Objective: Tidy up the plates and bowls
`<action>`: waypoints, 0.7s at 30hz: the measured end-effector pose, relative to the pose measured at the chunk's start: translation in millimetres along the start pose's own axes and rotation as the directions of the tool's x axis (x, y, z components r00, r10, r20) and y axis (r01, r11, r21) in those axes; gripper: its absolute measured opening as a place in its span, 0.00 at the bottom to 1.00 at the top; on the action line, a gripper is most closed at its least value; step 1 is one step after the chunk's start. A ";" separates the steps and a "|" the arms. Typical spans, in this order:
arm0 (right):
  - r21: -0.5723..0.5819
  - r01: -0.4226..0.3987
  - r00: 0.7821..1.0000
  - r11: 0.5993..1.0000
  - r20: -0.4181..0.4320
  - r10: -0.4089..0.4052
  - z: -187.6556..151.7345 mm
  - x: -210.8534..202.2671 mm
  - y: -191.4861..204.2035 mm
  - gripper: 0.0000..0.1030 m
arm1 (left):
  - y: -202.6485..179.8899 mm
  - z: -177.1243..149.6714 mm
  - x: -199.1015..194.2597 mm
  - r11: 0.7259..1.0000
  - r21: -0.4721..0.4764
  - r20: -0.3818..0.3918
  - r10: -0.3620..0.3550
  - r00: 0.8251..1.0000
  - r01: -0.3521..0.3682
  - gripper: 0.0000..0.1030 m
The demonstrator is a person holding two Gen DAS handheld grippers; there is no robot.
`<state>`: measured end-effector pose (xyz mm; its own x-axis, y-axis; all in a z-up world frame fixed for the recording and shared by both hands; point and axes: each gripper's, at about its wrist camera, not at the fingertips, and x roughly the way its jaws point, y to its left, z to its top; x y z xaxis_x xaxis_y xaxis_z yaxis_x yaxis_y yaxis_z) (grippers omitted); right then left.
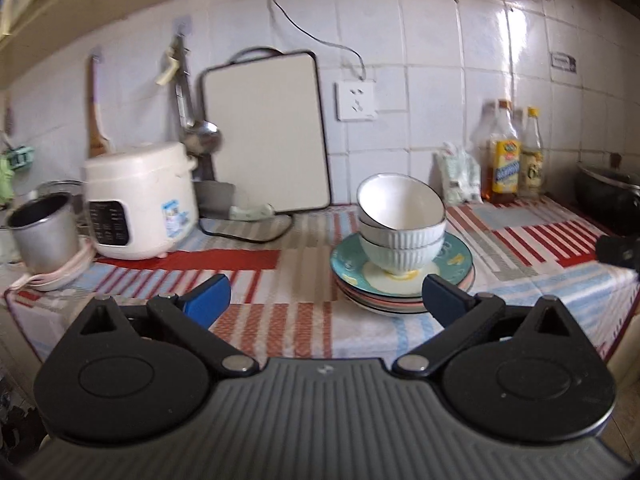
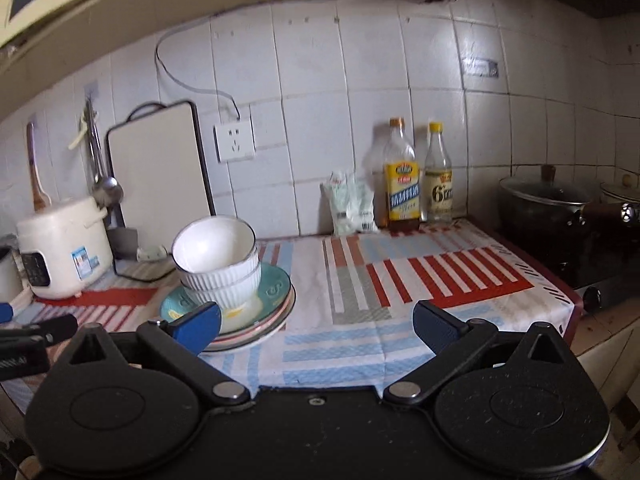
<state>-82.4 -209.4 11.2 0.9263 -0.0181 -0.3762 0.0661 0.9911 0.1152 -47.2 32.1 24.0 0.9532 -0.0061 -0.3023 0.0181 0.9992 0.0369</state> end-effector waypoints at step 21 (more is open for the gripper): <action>-0.151 0.077 0.996 0.986 0.066 -0.067 -24.7 -70.1 30.5 1.00 | 5.9 -21.5 -25.8 0.999 0.030 0.005 0.020 1.000 -0.020 1.00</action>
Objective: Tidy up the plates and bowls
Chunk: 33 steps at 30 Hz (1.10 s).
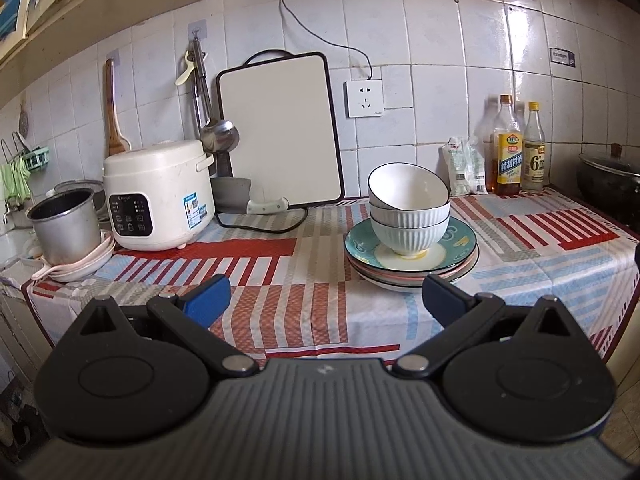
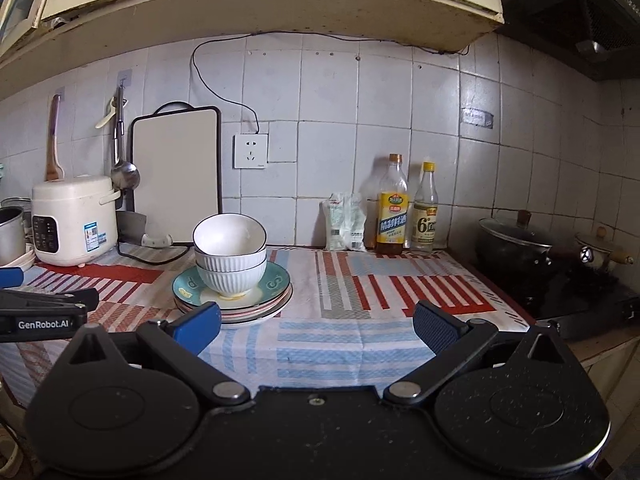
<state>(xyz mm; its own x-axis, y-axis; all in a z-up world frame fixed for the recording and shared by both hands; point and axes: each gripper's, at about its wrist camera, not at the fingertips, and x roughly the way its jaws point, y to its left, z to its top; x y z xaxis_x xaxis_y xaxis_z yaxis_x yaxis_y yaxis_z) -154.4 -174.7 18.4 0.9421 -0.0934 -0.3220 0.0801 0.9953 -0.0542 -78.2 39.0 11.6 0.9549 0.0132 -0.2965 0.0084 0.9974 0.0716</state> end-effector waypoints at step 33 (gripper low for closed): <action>0.007 0.129 0.991 0.992 0.014 -0.130 -17.1 9.6 1.1 1.00 | 0.5 -15.4 3.8 0.999 -0.037 0.003 -0.017 1.000 0.017 1.00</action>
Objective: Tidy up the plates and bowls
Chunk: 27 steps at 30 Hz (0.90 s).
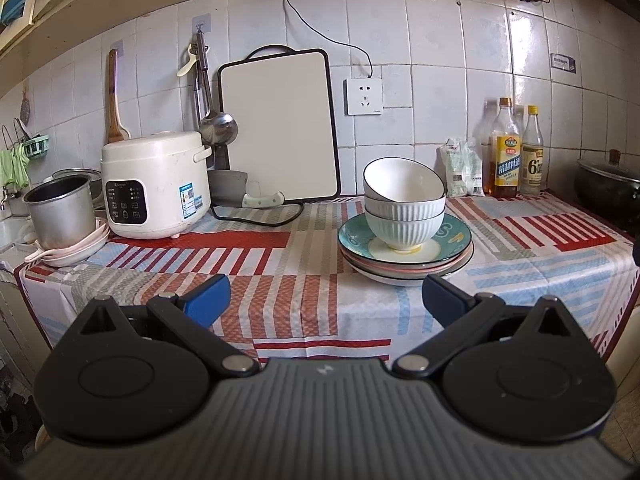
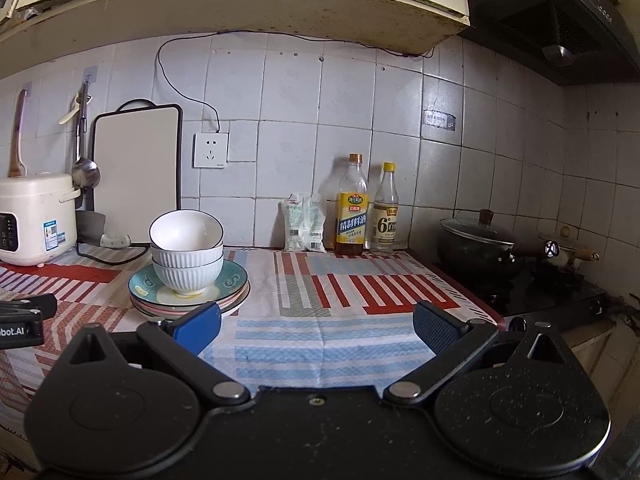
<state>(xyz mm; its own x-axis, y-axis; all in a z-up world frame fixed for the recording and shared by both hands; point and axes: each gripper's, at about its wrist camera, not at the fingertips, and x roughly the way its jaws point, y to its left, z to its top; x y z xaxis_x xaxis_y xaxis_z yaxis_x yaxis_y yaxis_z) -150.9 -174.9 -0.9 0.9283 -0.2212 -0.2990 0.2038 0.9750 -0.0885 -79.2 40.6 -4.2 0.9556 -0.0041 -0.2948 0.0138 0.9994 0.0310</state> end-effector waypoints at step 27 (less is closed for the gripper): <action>-0.022 -0.007 1.000 1.000 -0.016 0.007 -3.0 3.2 5.9 1.00 | -1.4 -3.2 -0.9 1.000 0.021 0.021 -0.018 1.000 0.017 1.00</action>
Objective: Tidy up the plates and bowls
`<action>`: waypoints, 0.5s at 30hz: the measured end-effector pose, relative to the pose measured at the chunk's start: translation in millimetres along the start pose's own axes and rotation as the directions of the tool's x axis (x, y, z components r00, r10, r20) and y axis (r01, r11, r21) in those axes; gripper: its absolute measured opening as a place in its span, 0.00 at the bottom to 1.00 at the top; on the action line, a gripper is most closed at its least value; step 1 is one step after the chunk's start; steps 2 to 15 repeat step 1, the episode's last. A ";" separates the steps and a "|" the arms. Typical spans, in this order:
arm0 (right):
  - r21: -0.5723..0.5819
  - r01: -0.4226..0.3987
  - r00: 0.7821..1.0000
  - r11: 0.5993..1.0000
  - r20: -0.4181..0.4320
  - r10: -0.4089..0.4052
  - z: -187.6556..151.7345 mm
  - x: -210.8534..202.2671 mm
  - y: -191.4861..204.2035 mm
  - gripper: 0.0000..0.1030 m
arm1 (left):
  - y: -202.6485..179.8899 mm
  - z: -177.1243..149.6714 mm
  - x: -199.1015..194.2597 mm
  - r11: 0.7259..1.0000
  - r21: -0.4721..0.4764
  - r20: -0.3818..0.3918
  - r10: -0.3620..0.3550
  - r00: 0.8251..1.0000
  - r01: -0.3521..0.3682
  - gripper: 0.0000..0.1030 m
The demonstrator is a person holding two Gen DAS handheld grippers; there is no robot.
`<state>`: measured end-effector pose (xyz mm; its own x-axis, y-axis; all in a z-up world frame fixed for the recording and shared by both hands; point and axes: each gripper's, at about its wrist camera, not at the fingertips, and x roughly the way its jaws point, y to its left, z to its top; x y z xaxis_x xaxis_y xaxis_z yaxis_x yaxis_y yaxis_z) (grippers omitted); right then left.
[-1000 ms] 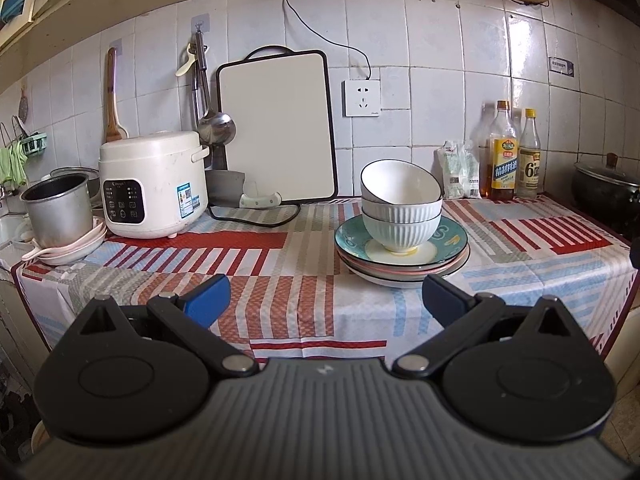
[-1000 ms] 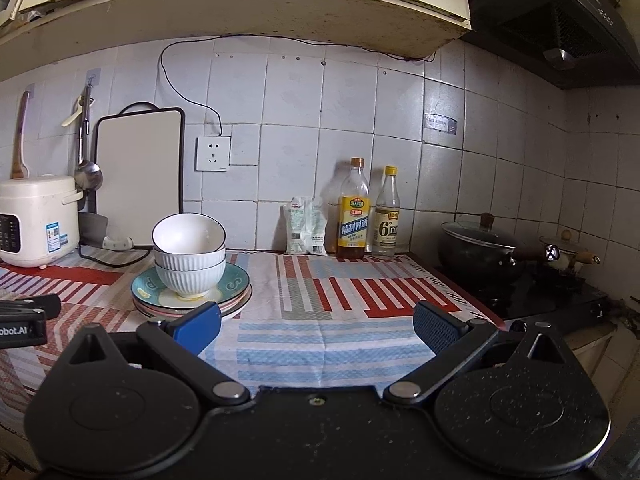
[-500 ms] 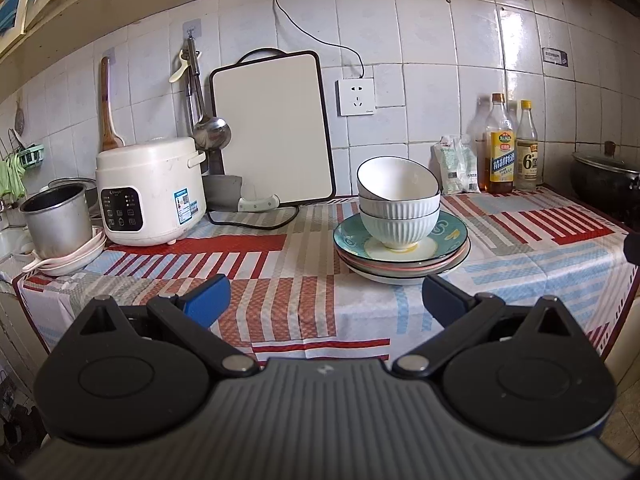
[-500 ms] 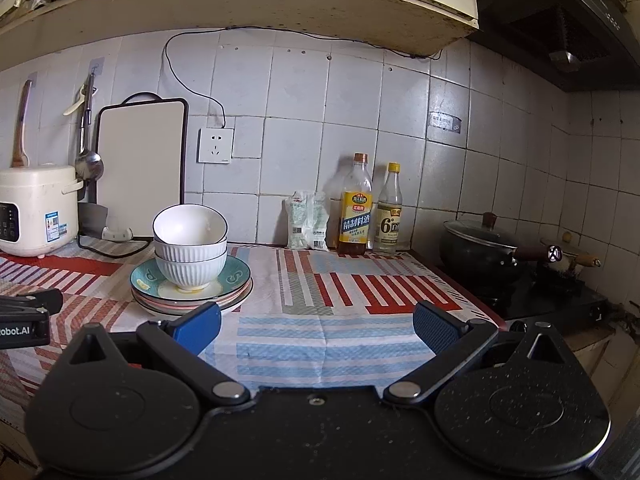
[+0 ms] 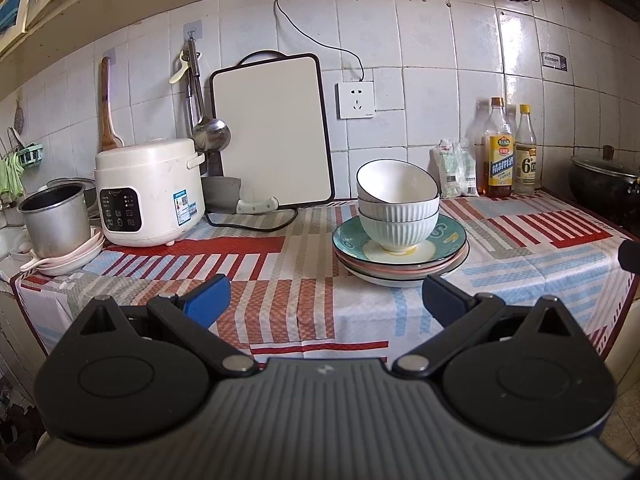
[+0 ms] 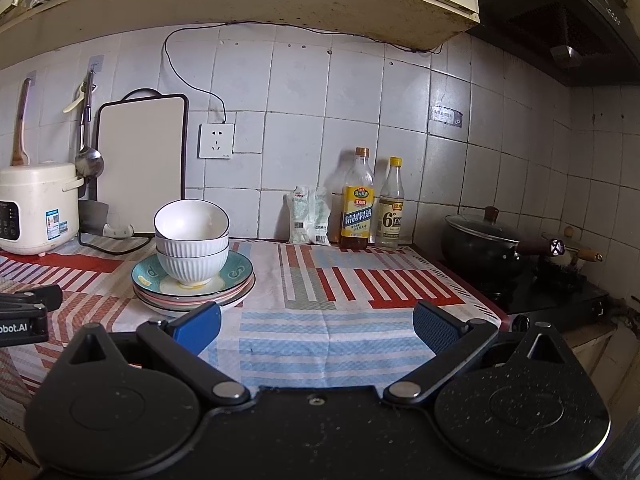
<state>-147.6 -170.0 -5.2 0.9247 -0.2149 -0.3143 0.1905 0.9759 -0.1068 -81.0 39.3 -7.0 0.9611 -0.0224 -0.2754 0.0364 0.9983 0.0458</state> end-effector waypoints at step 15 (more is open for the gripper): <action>0.000 0.000 1.000 1.000 0.000 0.000 0.0 0.1 -0.1 1.00 | 0.4 0.0 -0.3 1.000 -0.002 0.000 -0.003 1.000 0.003 1.00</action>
